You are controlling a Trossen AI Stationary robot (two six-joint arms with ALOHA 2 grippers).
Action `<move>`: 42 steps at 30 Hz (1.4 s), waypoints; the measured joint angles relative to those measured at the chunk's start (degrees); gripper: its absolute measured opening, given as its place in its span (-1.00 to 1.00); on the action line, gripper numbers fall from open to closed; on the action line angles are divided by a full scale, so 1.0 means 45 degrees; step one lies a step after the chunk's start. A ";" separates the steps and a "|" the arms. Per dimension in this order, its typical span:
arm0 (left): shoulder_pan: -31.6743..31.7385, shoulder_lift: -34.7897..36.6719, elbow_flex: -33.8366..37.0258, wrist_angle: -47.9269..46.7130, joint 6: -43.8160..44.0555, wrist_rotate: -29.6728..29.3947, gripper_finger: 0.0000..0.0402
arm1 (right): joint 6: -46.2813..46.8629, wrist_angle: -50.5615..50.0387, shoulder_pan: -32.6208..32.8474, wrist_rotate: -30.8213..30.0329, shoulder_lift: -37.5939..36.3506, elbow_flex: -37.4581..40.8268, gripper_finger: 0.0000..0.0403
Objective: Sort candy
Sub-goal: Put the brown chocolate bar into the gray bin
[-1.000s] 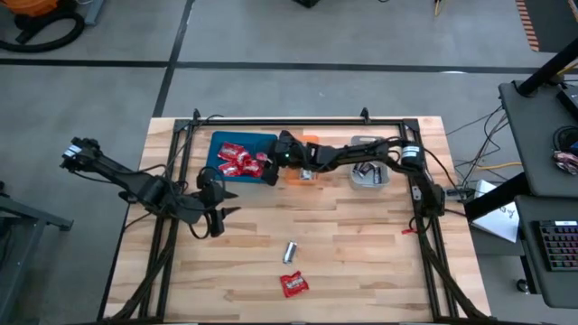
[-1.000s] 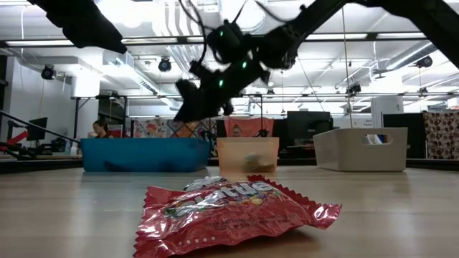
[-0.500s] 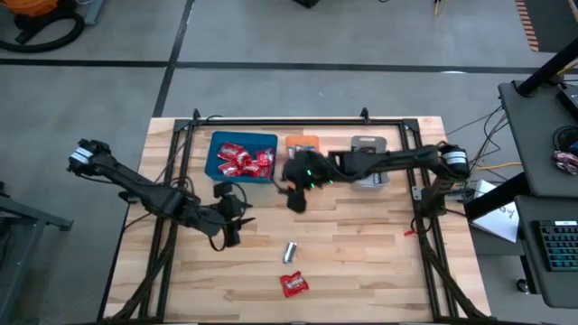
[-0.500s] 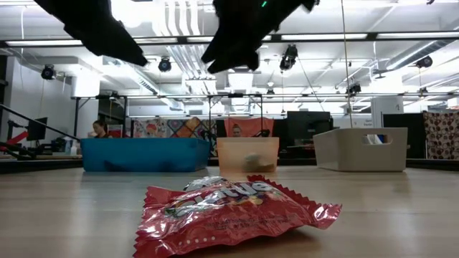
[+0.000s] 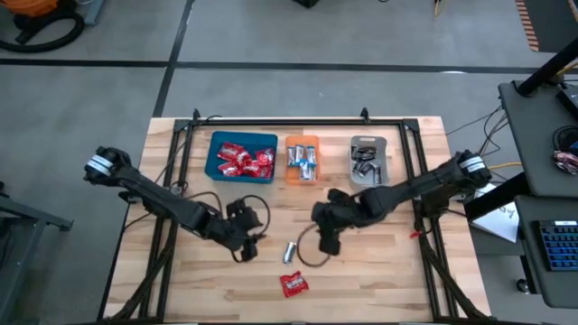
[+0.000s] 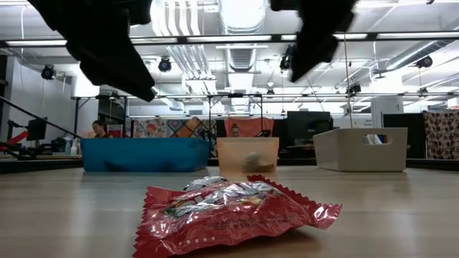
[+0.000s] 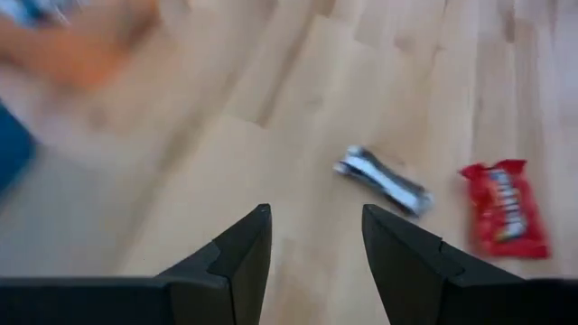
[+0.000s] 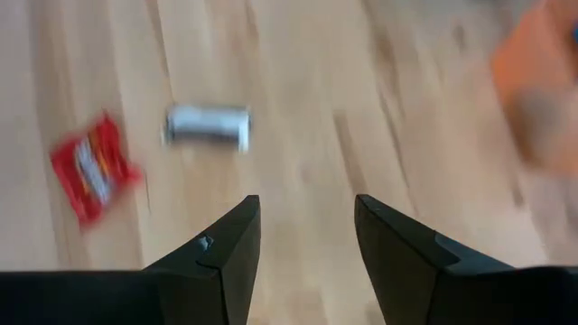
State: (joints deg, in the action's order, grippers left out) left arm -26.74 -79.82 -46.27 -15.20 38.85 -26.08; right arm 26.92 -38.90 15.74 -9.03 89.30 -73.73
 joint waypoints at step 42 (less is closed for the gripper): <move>-0.0073 -0.8952 -0.9130 -0.6077 0.4606 0.0386 0.27 | 0.2943 -0.3685 0.4261 -0.1460 -0.0015 0.0010 -0.16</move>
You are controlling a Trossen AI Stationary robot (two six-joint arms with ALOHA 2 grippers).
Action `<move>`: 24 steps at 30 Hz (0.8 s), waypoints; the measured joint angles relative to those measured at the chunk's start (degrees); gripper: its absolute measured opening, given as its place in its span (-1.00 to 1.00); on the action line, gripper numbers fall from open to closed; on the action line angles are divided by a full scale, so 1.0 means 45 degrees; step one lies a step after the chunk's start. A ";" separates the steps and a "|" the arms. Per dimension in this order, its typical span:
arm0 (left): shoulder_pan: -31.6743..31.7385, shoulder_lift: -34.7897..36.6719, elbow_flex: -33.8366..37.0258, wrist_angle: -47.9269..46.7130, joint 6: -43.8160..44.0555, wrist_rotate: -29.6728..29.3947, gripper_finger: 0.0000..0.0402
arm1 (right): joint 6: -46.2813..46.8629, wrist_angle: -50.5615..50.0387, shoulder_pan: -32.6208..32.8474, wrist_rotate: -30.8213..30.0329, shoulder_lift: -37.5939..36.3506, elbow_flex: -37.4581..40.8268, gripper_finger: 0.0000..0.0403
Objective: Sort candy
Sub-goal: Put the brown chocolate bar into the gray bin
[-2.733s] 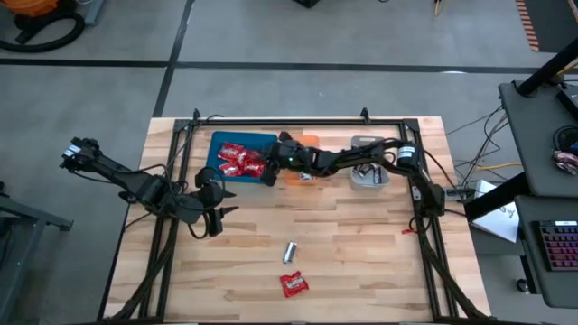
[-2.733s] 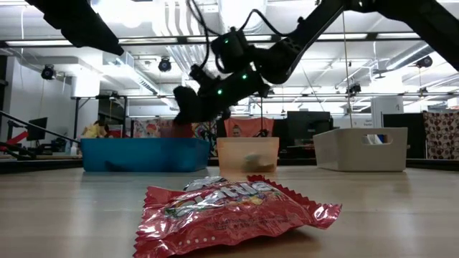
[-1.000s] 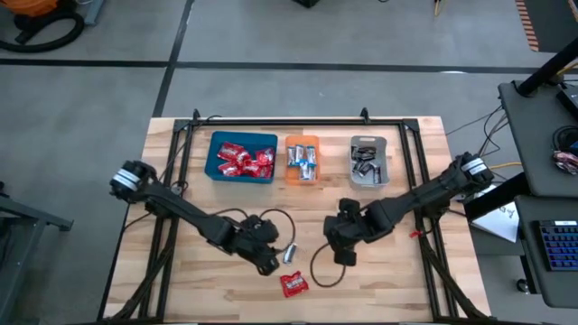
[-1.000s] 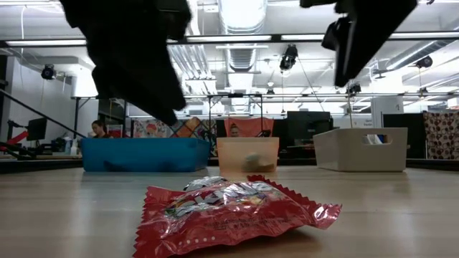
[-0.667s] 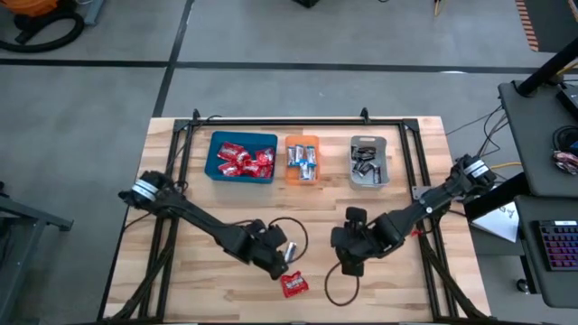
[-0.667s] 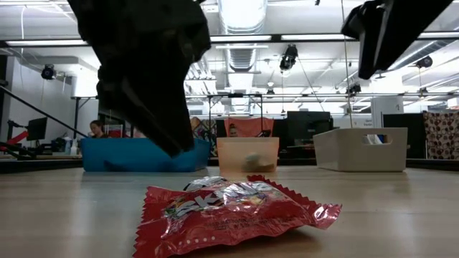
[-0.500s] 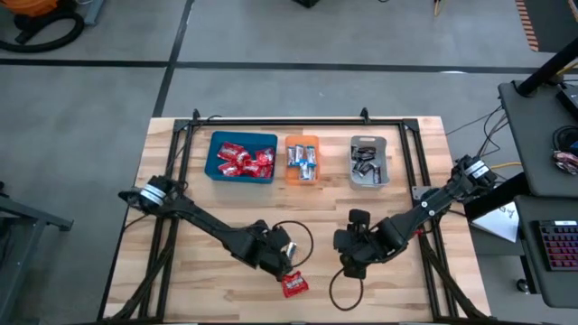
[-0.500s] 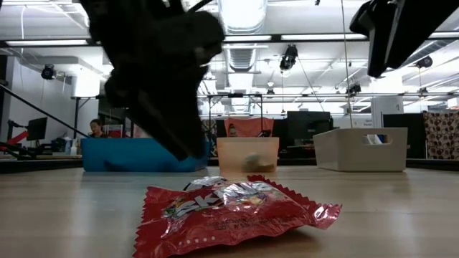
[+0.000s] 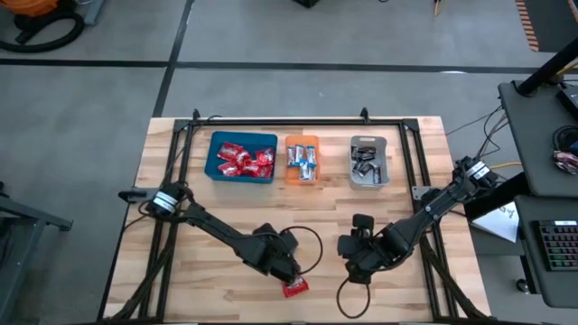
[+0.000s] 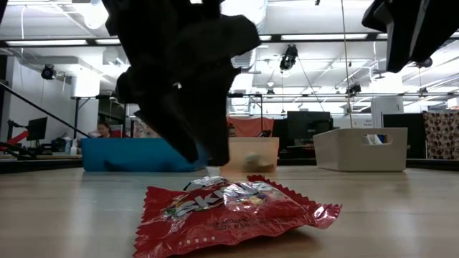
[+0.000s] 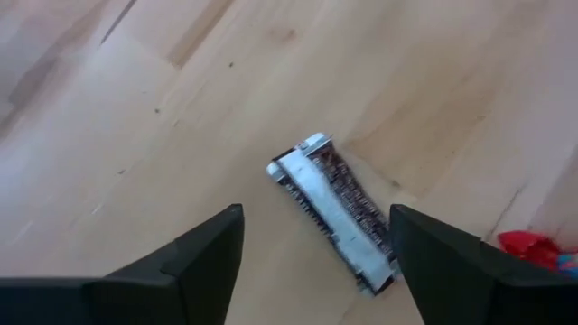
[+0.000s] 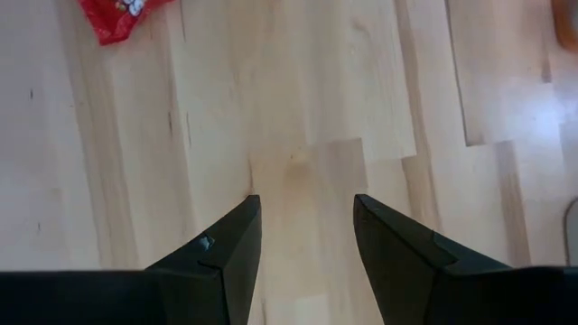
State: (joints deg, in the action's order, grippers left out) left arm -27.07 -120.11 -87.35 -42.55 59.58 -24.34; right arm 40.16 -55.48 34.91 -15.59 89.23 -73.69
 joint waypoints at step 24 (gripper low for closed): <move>-0.0072 -0.1118 -0.0044 0.0936 -0.0800 -0.0359 0.01 | 0.0083 0.0063 0.0021 -0.0316 0.0000 0.0000 -0.16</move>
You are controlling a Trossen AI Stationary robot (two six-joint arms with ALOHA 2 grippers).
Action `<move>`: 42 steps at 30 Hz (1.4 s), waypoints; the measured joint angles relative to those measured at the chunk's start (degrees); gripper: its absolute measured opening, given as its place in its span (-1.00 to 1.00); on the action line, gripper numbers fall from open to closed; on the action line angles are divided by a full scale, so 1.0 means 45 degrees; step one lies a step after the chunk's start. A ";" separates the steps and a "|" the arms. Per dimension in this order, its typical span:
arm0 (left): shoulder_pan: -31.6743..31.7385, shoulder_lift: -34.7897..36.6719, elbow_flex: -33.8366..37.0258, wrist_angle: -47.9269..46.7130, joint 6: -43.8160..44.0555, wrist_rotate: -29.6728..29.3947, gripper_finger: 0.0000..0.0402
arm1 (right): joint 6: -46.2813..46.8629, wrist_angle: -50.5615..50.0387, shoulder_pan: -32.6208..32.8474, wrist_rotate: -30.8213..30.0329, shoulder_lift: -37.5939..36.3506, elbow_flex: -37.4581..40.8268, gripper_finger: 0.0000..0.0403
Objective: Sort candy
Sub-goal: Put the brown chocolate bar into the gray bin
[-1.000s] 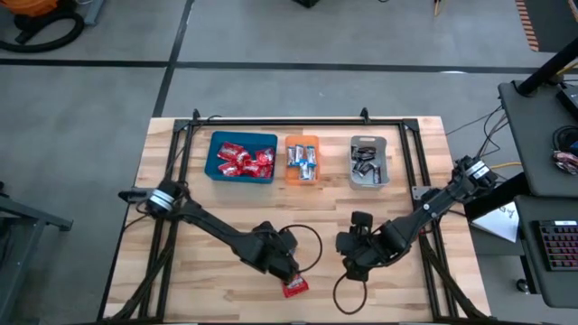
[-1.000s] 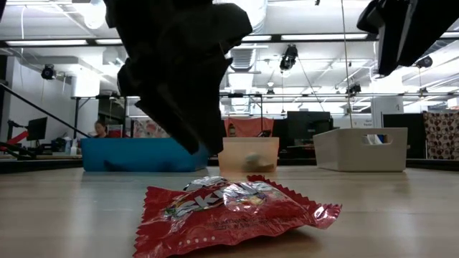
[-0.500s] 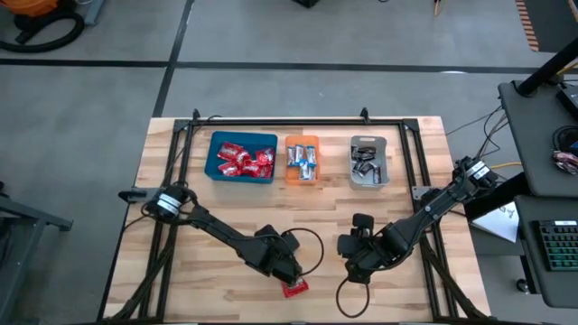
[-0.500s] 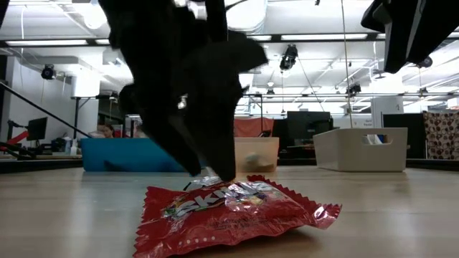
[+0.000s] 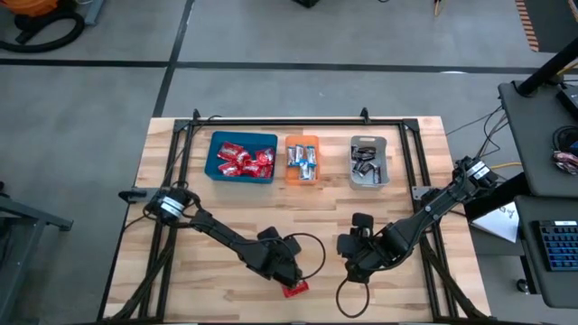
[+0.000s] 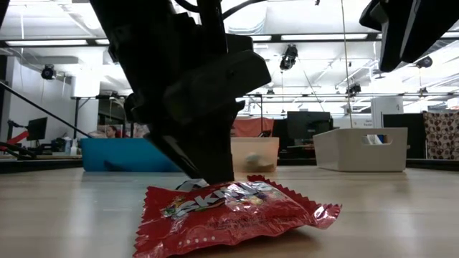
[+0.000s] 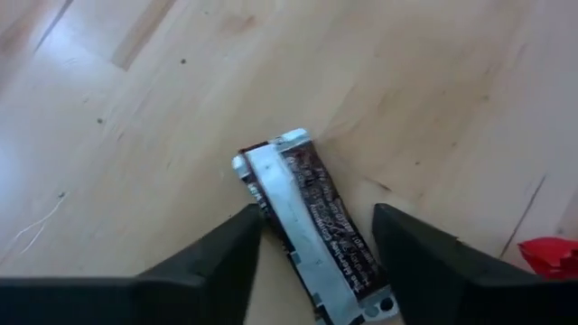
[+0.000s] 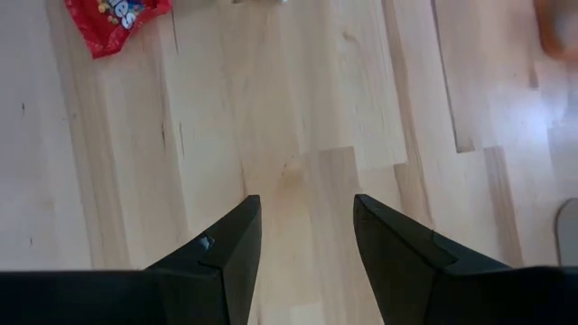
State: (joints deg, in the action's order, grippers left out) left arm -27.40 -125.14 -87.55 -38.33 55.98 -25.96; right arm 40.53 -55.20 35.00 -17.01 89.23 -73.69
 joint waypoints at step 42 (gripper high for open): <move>-0.0985 0.4413 0.3033 0.7077 -1.0584 -0.3537 -0.97 | -0.5145 1.5237 0.0840 -0.5349 0.0102 0.4072 -0.16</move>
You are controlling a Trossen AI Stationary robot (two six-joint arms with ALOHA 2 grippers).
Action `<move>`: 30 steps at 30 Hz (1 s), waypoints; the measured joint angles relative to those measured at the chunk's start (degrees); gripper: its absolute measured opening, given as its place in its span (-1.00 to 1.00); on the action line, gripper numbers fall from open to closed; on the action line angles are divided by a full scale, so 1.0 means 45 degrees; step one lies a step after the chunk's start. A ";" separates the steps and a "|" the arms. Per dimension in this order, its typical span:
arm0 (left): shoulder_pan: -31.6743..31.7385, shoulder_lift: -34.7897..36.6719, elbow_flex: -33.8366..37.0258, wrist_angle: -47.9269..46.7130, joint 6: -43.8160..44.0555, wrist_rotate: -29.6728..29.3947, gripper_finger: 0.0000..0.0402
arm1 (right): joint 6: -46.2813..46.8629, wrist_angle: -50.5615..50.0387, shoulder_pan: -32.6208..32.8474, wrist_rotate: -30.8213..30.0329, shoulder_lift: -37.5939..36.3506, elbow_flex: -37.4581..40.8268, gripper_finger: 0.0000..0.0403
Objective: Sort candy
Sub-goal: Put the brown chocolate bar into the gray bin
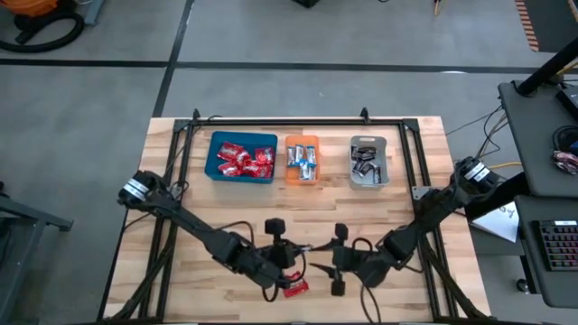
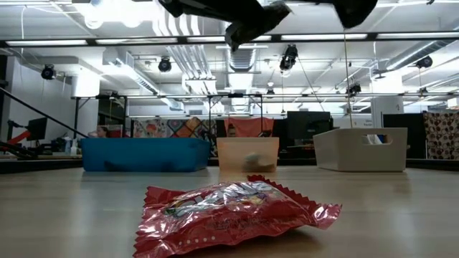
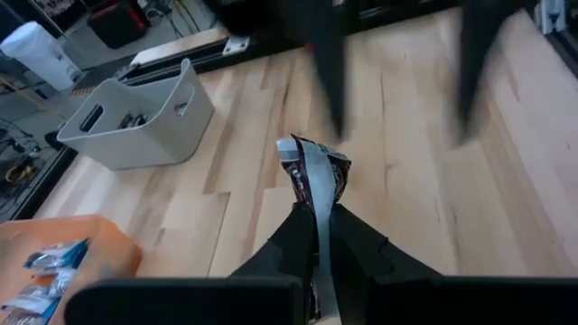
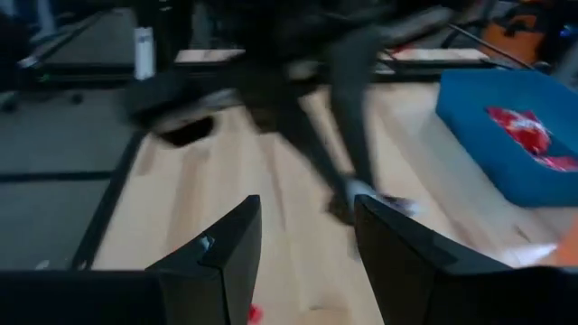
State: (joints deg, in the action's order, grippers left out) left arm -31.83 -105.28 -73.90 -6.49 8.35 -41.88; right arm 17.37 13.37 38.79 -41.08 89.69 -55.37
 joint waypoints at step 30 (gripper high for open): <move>0.0013 -0.0295 -0.0060 0.1444 -0.0654 -0.0590 -0.97 | 0.0697 0.0335 -0.0321 -0.1081 0.0015 0.0484 -0.82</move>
State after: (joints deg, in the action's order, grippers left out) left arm -31.77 -106.61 -74.17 0.01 5.41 -44.53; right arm 20.51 14.87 37.34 -45.95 89.76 -53.19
